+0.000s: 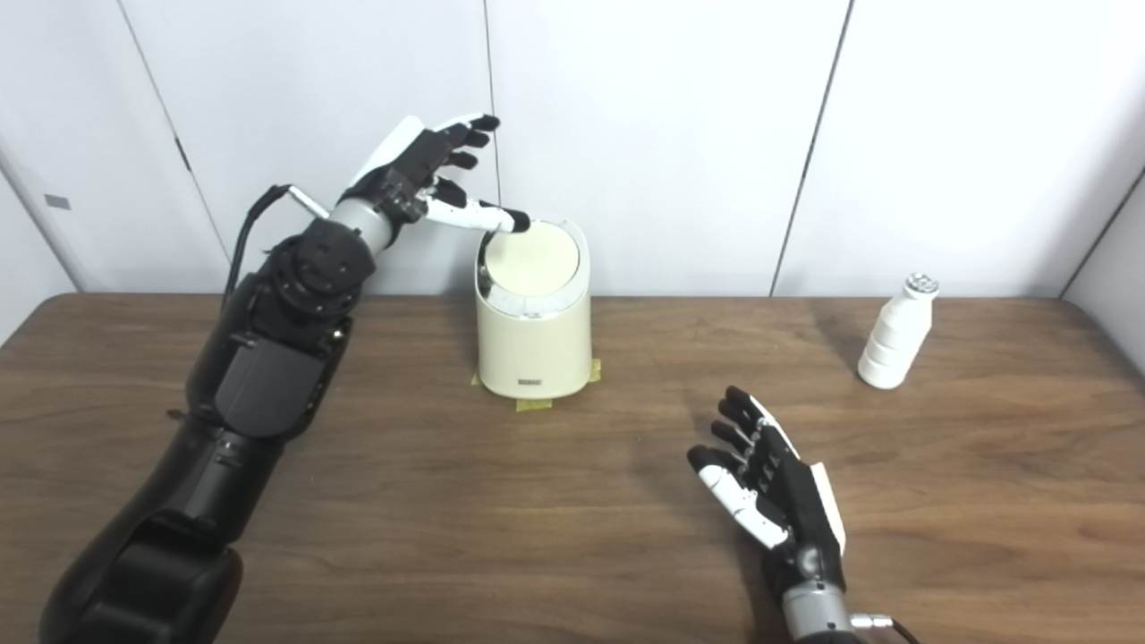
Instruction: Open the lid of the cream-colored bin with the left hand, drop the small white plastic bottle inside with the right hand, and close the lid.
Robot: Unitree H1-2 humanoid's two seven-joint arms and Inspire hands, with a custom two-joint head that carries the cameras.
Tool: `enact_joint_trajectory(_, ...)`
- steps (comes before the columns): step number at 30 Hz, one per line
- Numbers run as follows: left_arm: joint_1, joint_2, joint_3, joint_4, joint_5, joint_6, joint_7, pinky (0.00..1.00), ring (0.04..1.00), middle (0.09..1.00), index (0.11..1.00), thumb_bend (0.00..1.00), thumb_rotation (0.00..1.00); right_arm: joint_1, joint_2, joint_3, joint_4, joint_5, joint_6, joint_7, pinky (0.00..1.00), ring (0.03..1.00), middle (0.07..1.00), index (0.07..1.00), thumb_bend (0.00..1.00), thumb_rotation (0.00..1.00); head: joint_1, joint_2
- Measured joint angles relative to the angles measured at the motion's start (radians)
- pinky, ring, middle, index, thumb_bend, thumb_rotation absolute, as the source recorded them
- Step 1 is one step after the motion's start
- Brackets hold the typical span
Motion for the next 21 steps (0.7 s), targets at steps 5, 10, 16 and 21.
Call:
enact_joint_trajectory(5,-0.025,0.001,-0.064,0.1,0.058,-0.044,0.042,0.69,0.842,0.896,0.915,0.85,0.17,0.0,0.001,0.003,0.0,-0.006,0.0,0.0,0.74,0.837,0.871,0.867,0.51,0.39,-0.003,0.002)
enact_joint_trajectory(10,-0.026,0.003,-0.098,0.128,0.088,-0.11,0.075,0.71,0.857,0.892,0.919,0.85,0.17,0.0,0.005,0.004,-0.001,-0.009,0.0,-0.001,0.75,0.841,0.873,0.864,0.51,0.4,-0.005,0.003)
enact_joint_trajectory(16,-0.025,0.006,-0.137,0.151,0.128,-0.144,0.078,0.74,0.857,0.887,0.907,0.87,0.16,0.0,0.009,0.004,-0.003,-0.01,0.001,-0.002,0.73,0.832,0.868,0.862,0.51,0.38,-0.008,0.006)
enact_joint_trajectory(21,-0.023,0.033,-0.194,0.164,0.196,-0.207,0.084,0.79,0.899,0.908,0.911,0.87,0.17,0.001,0.012,0.003,-0.005,-0.01,0.002,-0.009,0.74,0.839,0.873,0.865,0.54,0.4,-0.008,0.008)
